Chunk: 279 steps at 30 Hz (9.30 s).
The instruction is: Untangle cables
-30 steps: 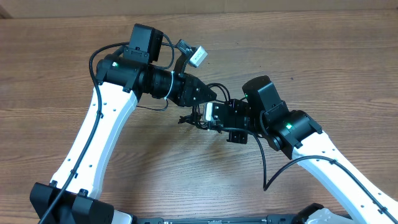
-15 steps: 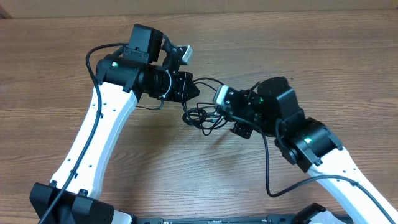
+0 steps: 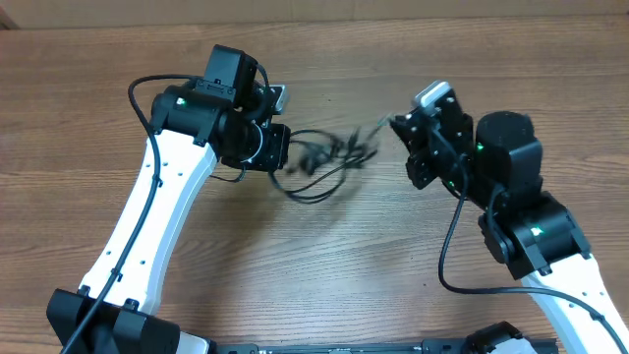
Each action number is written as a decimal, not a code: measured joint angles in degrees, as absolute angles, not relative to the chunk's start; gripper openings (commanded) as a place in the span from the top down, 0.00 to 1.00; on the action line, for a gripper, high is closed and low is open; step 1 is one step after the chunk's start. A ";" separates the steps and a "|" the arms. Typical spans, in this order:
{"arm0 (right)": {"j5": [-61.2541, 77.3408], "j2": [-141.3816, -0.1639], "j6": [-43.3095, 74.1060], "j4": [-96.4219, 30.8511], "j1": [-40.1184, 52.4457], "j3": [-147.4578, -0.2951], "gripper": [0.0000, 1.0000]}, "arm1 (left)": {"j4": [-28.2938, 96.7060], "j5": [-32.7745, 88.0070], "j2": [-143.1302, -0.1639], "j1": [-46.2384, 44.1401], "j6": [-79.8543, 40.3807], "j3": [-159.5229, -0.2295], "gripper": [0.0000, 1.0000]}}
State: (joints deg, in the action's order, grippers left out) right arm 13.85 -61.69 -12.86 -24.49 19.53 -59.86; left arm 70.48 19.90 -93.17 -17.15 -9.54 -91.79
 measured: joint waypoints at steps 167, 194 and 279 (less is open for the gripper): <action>18.63 -75.61 9.39 -34.13 9.02 -59.90 0.02 | 41.15 14.90 -125.75 -28.86 -0.01 -95.92 0.59; 18.59 -75.61 9.41 -34.54 9.02 -59.90 0.16 | 41.25 14.70 -125.75 -30.04 -0.25 -95.48 0.96; 73.34 -75.66 13.50 20.88 9.04 -59.90 0.57 | 70.65 85.45 -94.17 -11.70 46.11 -109.23 0.96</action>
